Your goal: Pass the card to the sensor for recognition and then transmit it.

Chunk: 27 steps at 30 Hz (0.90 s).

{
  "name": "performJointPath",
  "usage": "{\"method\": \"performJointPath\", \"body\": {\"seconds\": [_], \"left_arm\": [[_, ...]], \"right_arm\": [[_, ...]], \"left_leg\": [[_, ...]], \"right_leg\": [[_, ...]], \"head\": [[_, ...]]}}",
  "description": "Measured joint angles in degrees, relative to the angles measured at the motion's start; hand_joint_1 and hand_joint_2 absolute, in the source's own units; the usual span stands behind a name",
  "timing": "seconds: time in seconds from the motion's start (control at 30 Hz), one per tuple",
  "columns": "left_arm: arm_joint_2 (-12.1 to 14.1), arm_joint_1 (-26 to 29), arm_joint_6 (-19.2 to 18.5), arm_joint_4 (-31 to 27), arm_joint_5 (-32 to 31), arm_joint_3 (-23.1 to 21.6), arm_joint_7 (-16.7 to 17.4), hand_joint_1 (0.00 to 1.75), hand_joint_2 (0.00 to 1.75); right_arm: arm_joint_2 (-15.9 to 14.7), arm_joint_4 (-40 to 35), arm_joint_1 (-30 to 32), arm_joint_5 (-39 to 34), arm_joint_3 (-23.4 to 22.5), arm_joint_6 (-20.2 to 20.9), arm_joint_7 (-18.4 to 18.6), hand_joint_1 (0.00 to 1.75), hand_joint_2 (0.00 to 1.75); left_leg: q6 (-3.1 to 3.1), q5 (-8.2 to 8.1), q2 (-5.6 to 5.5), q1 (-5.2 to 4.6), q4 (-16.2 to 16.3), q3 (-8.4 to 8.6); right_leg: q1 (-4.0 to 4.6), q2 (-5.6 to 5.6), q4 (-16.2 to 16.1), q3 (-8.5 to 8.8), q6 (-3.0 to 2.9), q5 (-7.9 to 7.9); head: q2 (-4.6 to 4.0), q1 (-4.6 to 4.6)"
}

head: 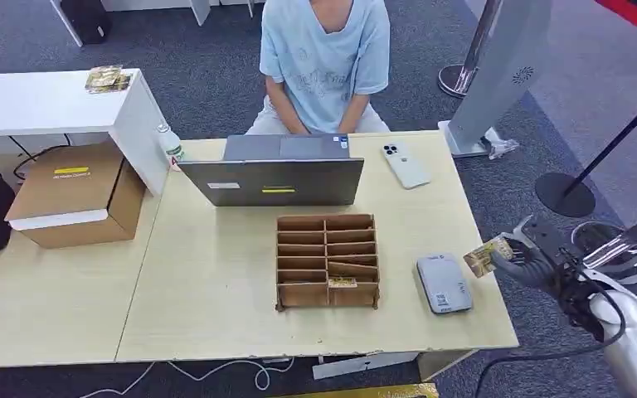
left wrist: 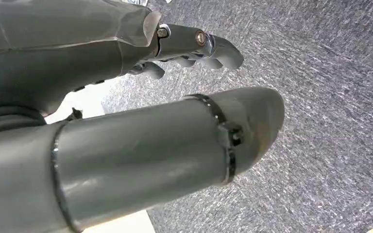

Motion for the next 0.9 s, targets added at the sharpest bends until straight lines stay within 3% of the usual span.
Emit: {"method": "performJointPath", "body": {"seconds": [0.47, 0.9], "left_arm": [[0.02, 0.01, -0.02, 0.02, 0.00, 0.00, 0.09, 0.00, 0.00], [0.02, 0.03, -0.02, 0.00, -0.02, 0.26, 0.04, 0.00, 0.00]], "right_arm": [[3.58, 5.48, -2.70, 3.19, 3.65, -1.14, -1.73, 1.75, 1.75], [4.89, 6.44, -3.01, 3.91, 4.44, -1.62, -1.70, 1.75, 1.75]], "left_leg": [[-0.01, 0.00, -0.02, 0.01, 0.00, -0.01], [-0.01, 0.01, -0.02, 0.00, 0.00, 0.00]], "right_leg": [[0.01, -0.02, 0.01, 0.00, 0.00, 0.00], [0.00, -0.02, 0.01, 0.00, 0.00, 0.00]], "head": [[0.00, -0.02], [0.00, -0.02]]}}
